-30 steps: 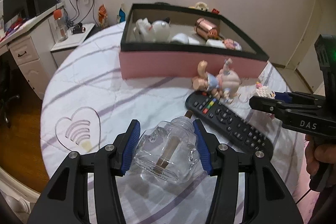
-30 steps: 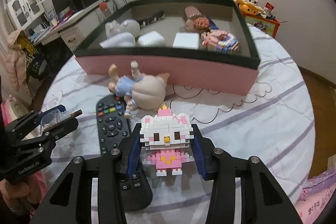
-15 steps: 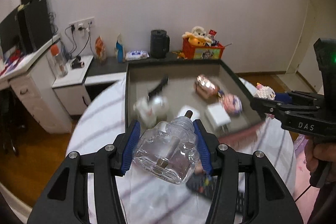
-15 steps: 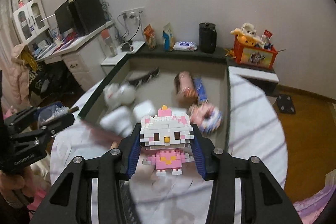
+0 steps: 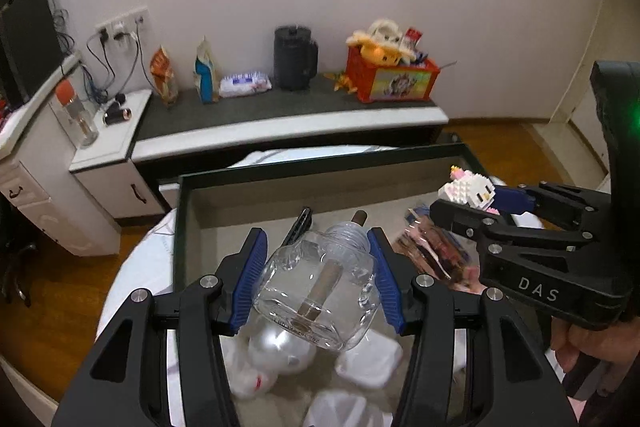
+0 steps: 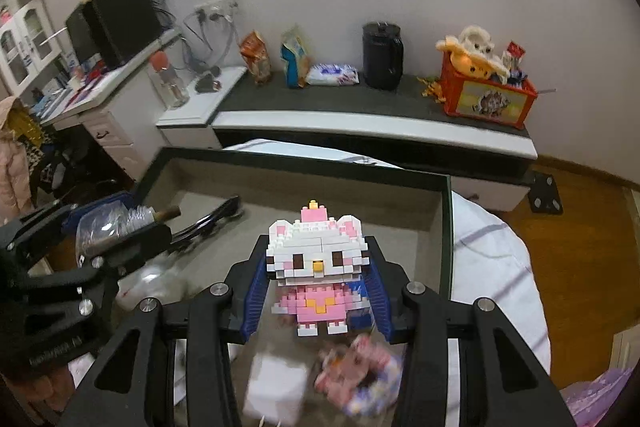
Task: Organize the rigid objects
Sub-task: 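Carry the glass bottle and block cat into the pink box and open both grippers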
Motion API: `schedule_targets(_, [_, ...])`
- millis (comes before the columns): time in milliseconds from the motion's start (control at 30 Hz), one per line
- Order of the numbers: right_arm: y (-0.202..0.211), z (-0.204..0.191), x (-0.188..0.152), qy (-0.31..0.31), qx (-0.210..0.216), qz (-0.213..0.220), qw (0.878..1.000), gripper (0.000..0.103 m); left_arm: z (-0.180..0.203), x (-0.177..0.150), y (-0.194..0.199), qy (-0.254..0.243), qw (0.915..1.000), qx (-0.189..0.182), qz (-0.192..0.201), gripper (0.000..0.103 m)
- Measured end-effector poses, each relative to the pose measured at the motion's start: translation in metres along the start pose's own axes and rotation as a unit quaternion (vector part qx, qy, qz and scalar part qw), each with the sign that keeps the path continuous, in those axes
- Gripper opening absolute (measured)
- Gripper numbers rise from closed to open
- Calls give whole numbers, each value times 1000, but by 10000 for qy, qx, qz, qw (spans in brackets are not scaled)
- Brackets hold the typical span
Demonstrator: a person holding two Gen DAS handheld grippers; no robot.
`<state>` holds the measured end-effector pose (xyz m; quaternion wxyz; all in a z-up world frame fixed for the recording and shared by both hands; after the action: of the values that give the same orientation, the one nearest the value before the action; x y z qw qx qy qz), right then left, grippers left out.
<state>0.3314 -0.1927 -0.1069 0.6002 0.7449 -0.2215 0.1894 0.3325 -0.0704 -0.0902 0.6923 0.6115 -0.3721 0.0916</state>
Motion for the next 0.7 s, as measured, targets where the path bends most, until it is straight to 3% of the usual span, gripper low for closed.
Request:
schedule_targets(100, [-16,7,1,-85,-49,-150,9998,46,-1,0,-23,52,9996,19,-288,53])
schedule_targets(167, [-19,10,0,-131,-84,-122,9998,46,-2,-3,-31,88,9992,64,-397,63])
schedule_targets(200, [-20,11,-2,-151,-92,-113,9998,47,-2,-4,-32,99,9991,91,-406,76])
schedule_targets(233, [-20,11,-3,-163,-62,-126,9998,58,-3,-4,-31,113,9990,151,-396,86])
schedule_targets(300, [-15,15,-3,-199,-182,-42,9996,82,-8,-6,-24,179,9989,282,-331,96])
schedule_targets(333, [-11,15,-4,-219,-130,12,9997,83,-10,-6,-18,228,9991,248,-274,103])
schedule_targets(533, [25,6,-8,-317,-63,437,9985,88,-19,-16,33,355,9981,442,236,103])
schedule_targets(700, [85,-10,-27,-263,-216,1044,9940,89,-15,-38,86,367,9950,644,664,103])
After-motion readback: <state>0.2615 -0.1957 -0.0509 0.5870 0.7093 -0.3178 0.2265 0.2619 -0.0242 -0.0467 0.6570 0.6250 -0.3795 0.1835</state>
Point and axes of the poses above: each gripper's, at about its wrist camera, not at the fingertips, and y roughly against the way its jaws point, z to its right, x to its top, the point moved 6 cm from there along -y, roughly the way its jaws point, and after that the axes turned 9 degrees about -y, right-handed, at the moved point
